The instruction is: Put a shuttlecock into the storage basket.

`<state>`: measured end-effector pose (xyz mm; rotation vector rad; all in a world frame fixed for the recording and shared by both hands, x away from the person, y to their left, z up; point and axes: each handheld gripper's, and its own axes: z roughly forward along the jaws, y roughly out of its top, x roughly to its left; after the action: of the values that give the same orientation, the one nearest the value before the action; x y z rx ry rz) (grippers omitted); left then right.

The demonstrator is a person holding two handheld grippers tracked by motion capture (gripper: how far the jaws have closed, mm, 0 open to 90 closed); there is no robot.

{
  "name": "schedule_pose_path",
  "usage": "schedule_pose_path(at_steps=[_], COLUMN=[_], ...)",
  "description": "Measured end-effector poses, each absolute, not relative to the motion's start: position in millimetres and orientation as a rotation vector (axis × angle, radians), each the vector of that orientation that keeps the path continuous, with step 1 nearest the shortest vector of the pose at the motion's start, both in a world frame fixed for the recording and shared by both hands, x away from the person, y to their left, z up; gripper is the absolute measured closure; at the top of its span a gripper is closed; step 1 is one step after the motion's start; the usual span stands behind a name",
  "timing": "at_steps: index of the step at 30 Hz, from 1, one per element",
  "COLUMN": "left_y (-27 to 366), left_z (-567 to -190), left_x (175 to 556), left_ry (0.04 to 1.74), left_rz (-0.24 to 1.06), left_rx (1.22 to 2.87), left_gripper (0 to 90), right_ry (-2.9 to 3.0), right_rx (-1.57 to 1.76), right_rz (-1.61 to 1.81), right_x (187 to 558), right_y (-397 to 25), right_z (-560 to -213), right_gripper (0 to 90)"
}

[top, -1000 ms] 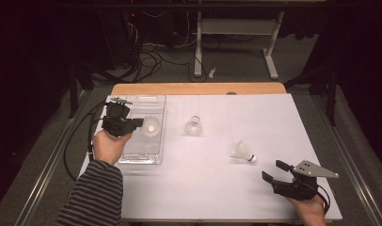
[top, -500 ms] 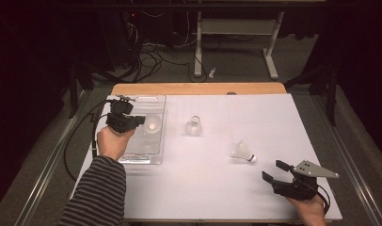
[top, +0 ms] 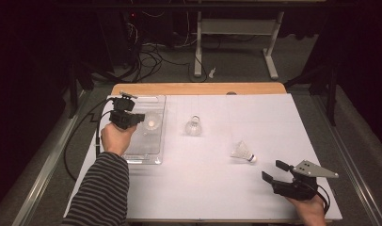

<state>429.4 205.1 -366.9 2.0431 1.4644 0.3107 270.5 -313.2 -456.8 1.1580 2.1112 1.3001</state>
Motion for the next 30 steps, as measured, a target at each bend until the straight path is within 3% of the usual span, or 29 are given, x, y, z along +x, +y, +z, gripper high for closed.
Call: schedule_pose_path(at_steps=[30], left_y=[198.9], left_z=[-380.3], left_x=[457.5], left_ry=[1.556], left_rz=[0.340], left_rx=[2.009], left_gripper=[89.1], right_ry=[2.116], right_rx=[1.152], right_rz=[1.300], right_x=[270.7], right_y=[-312.8], right_z=[-457.0], right_gripper=[28.0])
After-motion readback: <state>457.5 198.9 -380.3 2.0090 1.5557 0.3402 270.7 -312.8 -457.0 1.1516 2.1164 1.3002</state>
